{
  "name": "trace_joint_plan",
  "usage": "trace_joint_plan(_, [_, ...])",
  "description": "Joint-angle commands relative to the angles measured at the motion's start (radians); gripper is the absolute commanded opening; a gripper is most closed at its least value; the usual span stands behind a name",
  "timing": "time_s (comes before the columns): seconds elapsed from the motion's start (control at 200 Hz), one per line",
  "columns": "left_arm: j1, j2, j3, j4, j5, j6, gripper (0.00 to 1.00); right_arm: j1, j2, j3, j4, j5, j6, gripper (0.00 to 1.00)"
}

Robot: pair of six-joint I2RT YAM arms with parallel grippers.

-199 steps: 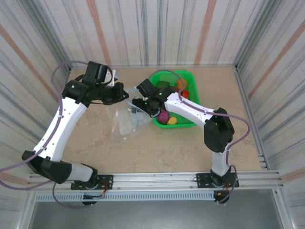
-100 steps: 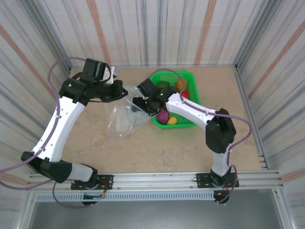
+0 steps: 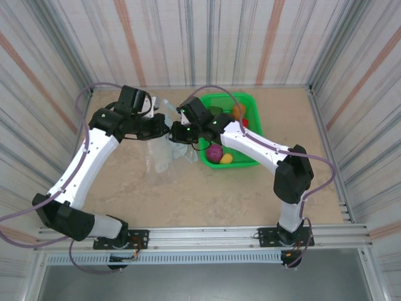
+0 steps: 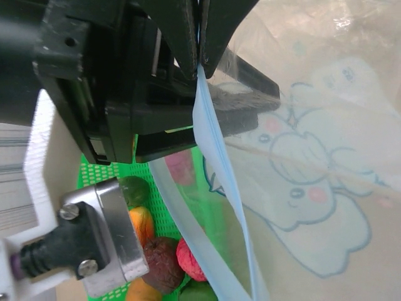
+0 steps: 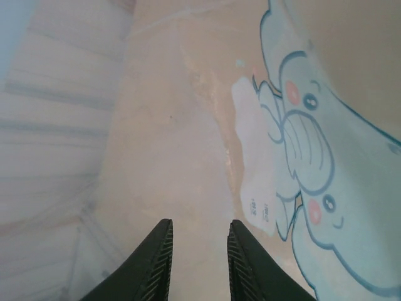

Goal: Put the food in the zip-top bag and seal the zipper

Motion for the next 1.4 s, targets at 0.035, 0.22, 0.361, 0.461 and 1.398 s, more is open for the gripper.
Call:
trace_joint_plan(0.035, [0.006,-0.025,0.002,0.004,-0.064,0.065,0.00,-0.010,-0.073,-0.028,0.016,-0.003,0.019,0.24])
trace_joint_plan(0.22, [0.006,-0.020,-0.021,0.057,-0.044,0.053,0.00,-0.026,-0.145,-0.054,-0.017,0.036,-0.012,0.13])
trace_joint_plan(0.361, [0.005,0.012,-0.020,0.063,-0.006,0.040,0.00,-0.057,-0.212,-0.060,-0.088,0.081,-0.039,0.13])
trace_joint_plan(0.461, [0.006,0.017,-0.041,0.102,-0.006,0.010,0.00,-0.102,-0.274,-0.080,-0.134,0.090,-0.059,0.14])
trace_joint_plan(1.398, [-0.049,-0.099,-0.220,0.211,-0.049,0.167,0.00,-0.306,-0.060,-0.179,-0.382,0.123,0.105,0.80])
